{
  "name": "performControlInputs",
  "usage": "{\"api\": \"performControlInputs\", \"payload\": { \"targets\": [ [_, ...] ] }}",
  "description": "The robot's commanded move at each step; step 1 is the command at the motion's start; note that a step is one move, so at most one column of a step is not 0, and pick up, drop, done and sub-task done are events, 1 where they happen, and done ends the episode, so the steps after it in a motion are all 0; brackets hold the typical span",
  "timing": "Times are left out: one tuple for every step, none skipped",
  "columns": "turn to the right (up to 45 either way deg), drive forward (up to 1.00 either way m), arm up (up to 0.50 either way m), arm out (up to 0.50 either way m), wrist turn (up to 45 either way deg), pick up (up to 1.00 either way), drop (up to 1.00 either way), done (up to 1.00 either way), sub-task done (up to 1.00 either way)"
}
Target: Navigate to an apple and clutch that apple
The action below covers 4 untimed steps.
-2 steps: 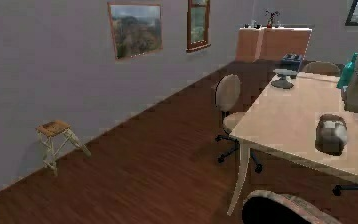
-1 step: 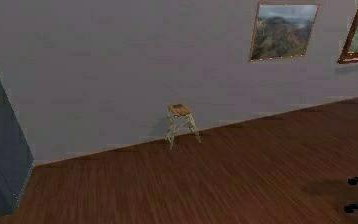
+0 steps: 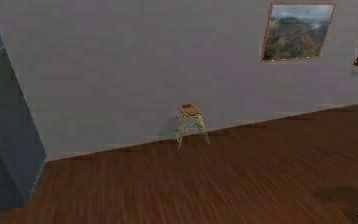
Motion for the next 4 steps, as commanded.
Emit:
{"api": "performControlInputs", "payload": {
  "targets": [
    [45.0, 0.0, 0.0, 0.0, 0.0, 0.0, 0.0, 0.0, 0.0],
    [45.0, 0.0, 0.0, 0.0, 0.0, 0.0, 0.0, 0.0, 0.0],
    [30.0, 0.0, 0.0, 0.0, 0.0, 0.0, 0.0, 0.0, 0.0],
    [0.0, 0.5, 0.0, 0.0, 0.0, 0.0, 0.0, 0.0, 0.0]
  ]
}}
